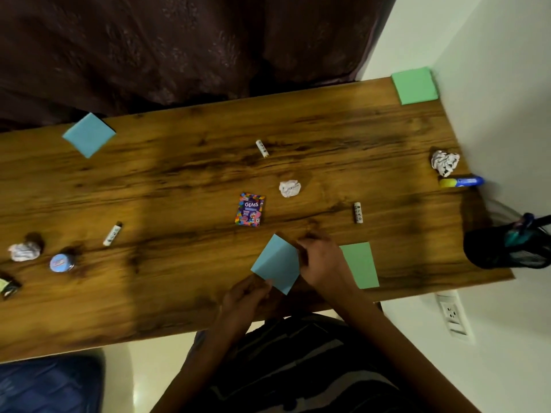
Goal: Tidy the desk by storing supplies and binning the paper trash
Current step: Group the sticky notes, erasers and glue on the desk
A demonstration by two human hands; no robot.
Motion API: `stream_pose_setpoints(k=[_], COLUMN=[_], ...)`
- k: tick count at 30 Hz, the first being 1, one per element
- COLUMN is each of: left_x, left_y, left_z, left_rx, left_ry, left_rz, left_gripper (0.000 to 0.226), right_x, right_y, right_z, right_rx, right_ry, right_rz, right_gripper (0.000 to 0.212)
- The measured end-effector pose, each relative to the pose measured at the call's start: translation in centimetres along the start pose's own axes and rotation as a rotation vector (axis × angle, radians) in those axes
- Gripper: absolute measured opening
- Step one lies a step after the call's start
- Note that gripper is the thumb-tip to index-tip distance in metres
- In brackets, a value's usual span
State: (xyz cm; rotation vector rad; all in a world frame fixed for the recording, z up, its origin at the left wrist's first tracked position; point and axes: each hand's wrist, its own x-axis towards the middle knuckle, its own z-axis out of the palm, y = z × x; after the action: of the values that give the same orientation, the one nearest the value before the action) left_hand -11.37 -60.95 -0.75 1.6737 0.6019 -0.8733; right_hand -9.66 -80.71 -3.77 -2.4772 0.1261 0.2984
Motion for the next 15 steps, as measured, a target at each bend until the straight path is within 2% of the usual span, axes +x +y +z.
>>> stream_pose_setpoints(k=[6, 9, 15], left_x=[0.0, 0.0, -0.3], left_y=[0.4, 0.3, 0.1], left_z=[0.5, 1.0, 2.4], left_rx=[-0.08, -0.057, 0.211], left_ry=[0.005, -0.002, -0.036], left_rz=[0.009, 0.037, 0.153], left_gripper=[0.011, 0.011, 0.023], right_x=[-1.0, -2.3, -4.6], right_y=[-0.1, 0.1, 0.3], right_z=[0.7, 0.8, 0.6], right_rx=[-0.041, -0.041, -0.07], right_ry=[-0.053, -0.051, -0.023], right_rz=[0.13, 0.181, 0.278], right_gripper=[0.033, 0.031, 0.022])
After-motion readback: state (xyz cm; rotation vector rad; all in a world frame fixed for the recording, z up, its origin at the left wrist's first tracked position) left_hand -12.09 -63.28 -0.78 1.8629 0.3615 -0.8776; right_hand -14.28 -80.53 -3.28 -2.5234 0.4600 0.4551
